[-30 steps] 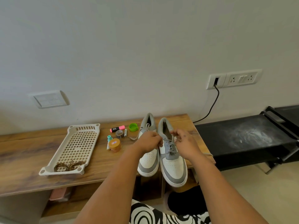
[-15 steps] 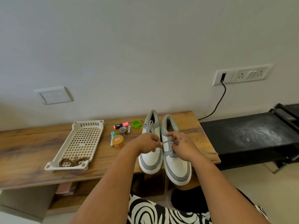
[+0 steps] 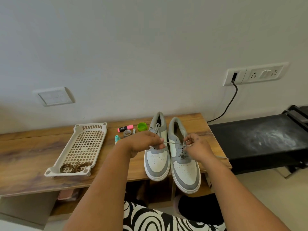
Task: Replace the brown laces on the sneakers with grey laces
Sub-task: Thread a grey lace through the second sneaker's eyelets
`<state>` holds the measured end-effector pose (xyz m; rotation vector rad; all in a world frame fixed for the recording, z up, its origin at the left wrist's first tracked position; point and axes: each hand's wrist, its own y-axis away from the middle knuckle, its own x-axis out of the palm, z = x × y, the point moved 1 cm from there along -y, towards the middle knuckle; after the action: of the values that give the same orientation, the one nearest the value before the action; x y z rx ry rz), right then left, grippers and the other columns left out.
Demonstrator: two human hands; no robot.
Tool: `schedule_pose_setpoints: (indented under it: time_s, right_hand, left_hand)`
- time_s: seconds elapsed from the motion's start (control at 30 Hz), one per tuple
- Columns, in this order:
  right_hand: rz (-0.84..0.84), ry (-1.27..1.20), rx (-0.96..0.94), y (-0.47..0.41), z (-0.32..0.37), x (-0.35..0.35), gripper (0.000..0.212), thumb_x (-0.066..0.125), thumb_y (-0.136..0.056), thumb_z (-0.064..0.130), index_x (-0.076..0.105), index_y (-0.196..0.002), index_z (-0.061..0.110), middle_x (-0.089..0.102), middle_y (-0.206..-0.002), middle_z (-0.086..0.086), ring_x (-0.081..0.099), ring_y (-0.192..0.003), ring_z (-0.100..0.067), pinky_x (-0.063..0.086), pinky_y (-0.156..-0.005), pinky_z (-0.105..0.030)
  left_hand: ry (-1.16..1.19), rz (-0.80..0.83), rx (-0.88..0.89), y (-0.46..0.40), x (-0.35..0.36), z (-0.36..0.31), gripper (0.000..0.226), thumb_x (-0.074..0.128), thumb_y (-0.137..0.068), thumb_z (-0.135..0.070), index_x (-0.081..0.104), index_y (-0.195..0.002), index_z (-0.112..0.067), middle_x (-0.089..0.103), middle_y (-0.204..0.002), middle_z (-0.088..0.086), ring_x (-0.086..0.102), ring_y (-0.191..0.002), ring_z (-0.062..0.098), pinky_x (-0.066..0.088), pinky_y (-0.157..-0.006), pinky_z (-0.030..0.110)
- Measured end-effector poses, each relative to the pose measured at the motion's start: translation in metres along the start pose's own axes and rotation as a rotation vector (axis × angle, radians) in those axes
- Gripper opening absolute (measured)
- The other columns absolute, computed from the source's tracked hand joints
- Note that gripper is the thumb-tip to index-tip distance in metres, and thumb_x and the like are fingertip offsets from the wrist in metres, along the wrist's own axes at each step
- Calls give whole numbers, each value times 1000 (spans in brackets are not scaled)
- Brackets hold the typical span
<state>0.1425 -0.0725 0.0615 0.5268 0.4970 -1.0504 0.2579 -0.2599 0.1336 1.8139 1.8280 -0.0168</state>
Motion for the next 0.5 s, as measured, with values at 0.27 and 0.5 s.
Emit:
schedule_pose_setpoints:
  time_s: [0.27, 0.5]
  right_hand:
    - [139, -54, -273, 13, 21, 8, 16, 66, -92, 25, 69, -108, 27, 52, -101, 10, 50, -86, -7, 40, -73, -19]
    - [126, -313, -227, 7, 17, 2, 15, 61, -95, 31, 74, -96, 24, 70, -90, 4, 63, -94, -13, 50, -87, -32]
  left_hand:
    - [631, 58, 202, 2, -11, -2, 25, 57, -89, -29, 69, -71, -16, 65, -90, 3, 58, -94, 19, 41, -94, 39]
    - [1281, -82, 208, 6, -26, -1, 30, 50, -79, -26, 52, -50, -17, 60, -72, -3, 55, -74, 17, 42, -82, 40]
